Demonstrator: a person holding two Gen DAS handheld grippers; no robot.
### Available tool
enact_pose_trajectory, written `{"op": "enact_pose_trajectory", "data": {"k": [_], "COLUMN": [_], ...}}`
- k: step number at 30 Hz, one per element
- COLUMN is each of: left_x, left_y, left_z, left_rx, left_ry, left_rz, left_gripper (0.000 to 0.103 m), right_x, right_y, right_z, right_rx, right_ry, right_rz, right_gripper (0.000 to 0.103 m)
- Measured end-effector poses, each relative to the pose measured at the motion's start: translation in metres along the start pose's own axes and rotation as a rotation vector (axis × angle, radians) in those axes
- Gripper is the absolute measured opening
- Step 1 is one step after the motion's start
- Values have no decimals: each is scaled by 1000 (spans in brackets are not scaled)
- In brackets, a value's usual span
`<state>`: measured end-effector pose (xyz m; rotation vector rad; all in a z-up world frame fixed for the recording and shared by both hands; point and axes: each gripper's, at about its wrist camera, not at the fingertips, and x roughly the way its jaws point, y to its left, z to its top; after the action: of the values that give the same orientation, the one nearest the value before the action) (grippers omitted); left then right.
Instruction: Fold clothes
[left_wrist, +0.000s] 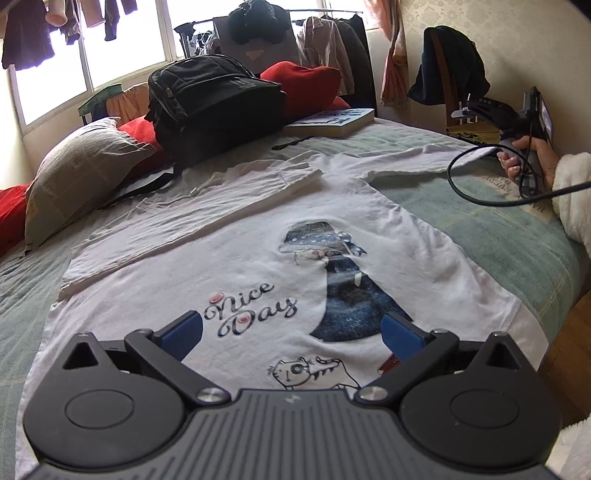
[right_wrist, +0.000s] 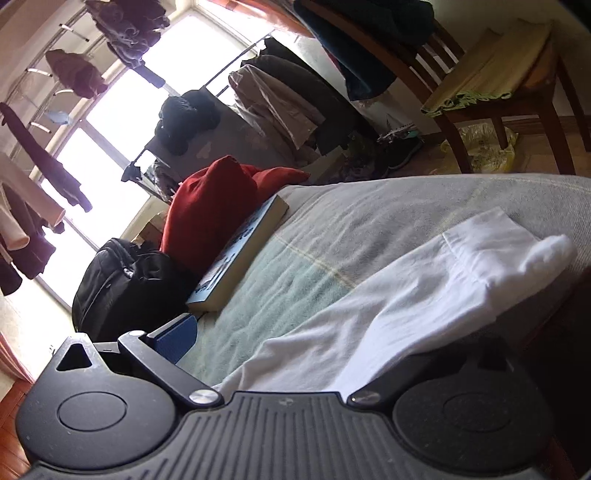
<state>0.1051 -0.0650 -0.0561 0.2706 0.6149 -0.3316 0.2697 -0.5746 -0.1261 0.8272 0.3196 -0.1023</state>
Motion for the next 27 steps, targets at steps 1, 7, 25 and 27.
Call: {"op": "enact_pose_trajectory", "data": {"k": [1,7,25,27], "left_x": [1,3,-16,-18], "left_y": [2,13,57,64], "left_z": [1,8,6,5], "left_rx": [-3,-2,39,32], "left_ry": [0,-4,-17,-19], "left_rz": [-4,-5,-33,-22], "left_gripper": [102,102,102,102], "right_x": [-1,-4,17,22], "right_y": [4,28,122,137], "right_z": [0,4,-20,-25], "right_rx": [-6,-2,-17,-28], "right_ry": [2,11,91,104], "right_rz": [6,37,-10,-3], "right_gripper": [103,103,103,103]}}
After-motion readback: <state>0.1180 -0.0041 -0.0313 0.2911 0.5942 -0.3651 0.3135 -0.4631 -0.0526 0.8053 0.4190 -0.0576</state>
